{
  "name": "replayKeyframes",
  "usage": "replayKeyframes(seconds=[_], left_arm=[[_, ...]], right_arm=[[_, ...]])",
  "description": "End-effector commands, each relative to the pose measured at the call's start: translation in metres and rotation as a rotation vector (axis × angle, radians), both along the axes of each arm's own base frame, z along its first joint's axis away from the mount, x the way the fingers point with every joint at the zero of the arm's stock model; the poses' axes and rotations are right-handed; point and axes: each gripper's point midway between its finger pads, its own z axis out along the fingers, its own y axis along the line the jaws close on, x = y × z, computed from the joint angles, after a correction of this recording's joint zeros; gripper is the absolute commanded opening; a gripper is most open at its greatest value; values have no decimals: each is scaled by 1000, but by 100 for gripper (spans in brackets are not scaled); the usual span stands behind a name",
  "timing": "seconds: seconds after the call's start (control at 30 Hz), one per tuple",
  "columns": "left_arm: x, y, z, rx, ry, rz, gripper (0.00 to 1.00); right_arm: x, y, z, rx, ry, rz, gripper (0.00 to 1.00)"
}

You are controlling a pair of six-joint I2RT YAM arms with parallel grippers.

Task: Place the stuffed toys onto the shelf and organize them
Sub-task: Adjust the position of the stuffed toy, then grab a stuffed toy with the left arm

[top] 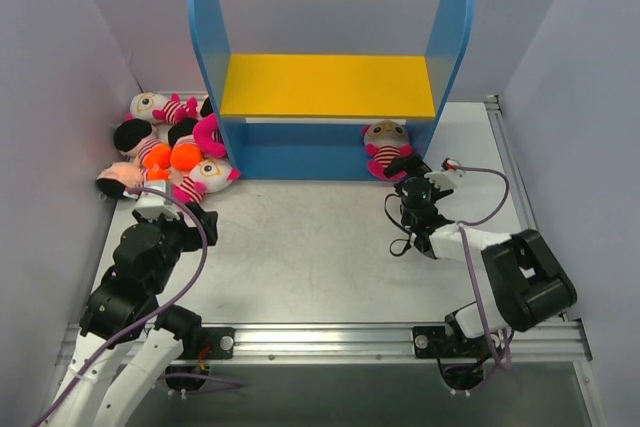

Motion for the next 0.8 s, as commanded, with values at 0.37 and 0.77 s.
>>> replayKeyframes(seconds=[0.37, 0.77], left_arm=[[14, -1, -8, 6, 61, 33, 84], [52, 18, -33, -12, 208, 118, 84]], right_arm=[[-64, -22, 88, -169, 82, 146, 100], [-107, -3, 114, -280, 36, 416, 97]])
